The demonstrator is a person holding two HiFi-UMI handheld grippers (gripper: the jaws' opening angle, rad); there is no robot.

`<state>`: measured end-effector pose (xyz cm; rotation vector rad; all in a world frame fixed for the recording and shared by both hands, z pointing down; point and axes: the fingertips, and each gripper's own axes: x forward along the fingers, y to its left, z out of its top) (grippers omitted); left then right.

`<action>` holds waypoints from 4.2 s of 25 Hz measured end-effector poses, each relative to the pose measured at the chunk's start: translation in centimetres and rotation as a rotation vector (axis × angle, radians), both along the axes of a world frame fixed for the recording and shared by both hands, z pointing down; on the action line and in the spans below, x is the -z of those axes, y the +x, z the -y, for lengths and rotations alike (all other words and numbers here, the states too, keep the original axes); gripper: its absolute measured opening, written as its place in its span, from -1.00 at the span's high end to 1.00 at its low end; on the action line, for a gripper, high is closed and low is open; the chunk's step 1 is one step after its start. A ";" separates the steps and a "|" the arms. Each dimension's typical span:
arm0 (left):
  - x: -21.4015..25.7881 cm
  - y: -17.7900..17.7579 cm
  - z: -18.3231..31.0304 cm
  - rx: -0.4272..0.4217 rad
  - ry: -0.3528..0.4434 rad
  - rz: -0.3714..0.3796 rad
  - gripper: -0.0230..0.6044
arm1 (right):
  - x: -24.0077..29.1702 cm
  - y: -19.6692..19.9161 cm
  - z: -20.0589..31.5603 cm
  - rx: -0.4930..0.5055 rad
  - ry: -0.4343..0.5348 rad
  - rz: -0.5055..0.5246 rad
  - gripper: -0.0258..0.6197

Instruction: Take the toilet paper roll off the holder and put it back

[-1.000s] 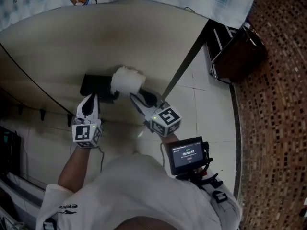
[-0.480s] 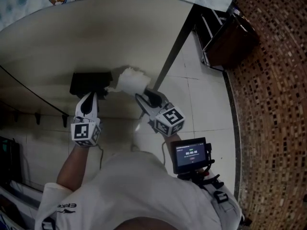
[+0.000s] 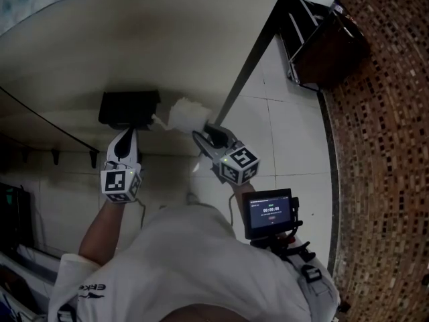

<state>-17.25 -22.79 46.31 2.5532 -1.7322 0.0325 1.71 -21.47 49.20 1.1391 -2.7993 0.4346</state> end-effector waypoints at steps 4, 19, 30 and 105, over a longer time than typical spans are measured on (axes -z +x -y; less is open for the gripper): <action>-1.8 -0.8 -0.5 0.007 -0.043 0.019 0.92 | -2.1 -0.9 -0.3 0.026 -0.041 -0.006 0.47; -7.3 -4.1 0.1 0.043 -0.143 0.100 0.92 | -5.0 -3.5 0.0 0.082 -0.104 -0.027 0.47; -13.2 -7.1 2.3 0.000 -0.273 0.161 0.79 | -5.8 -4.3 0.5 0.089 -0.115 -0.029 0.47; -11.6 -6.9 -2.4 -0.383 -0.402 0.322 0.43 | -5.5 -8.9 2.2 0.400 -0.089 0.154 0.46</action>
